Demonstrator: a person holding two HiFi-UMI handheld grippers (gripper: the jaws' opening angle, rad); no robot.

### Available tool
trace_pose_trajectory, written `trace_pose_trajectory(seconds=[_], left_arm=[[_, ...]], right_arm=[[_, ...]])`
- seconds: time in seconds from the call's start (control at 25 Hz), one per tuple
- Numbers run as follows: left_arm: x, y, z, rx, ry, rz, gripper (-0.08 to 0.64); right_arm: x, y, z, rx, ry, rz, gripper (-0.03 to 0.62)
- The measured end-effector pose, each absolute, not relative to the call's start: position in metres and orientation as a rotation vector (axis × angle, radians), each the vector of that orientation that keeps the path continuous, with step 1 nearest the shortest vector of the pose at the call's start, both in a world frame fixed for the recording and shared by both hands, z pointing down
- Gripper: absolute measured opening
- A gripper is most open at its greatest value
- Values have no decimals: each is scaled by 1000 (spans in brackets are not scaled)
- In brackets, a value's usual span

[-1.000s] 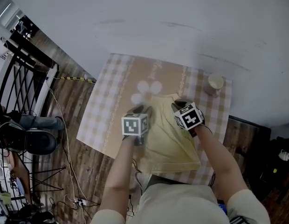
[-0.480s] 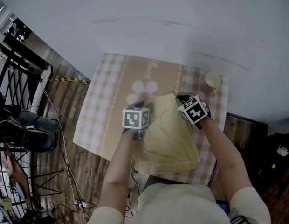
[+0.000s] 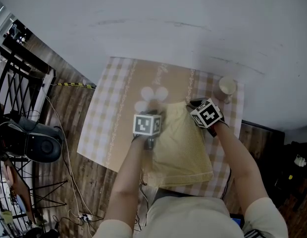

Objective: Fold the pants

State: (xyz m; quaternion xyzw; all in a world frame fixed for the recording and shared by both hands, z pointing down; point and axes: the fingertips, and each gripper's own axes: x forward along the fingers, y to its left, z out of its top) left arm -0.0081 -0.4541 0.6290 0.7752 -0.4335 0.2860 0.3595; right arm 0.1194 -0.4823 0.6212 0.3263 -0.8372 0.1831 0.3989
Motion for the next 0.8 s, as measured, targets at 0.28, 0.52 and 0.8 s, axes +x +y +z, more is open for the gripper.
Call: trace_pose_trajectory(seconds=[0.28,0.52,0.8], left_arm=[[-4,-452,626,2045,-1101,747,78],[-3,-455,604,2117,-1165,733,63],[1,-443,566,2208,-1231,682,63]], right_arm=[[111,-475,627,774,-2111,515,14],[119,-478,606,802,-2135,392,9],[125,-462,562,854,-2220,284,9]])
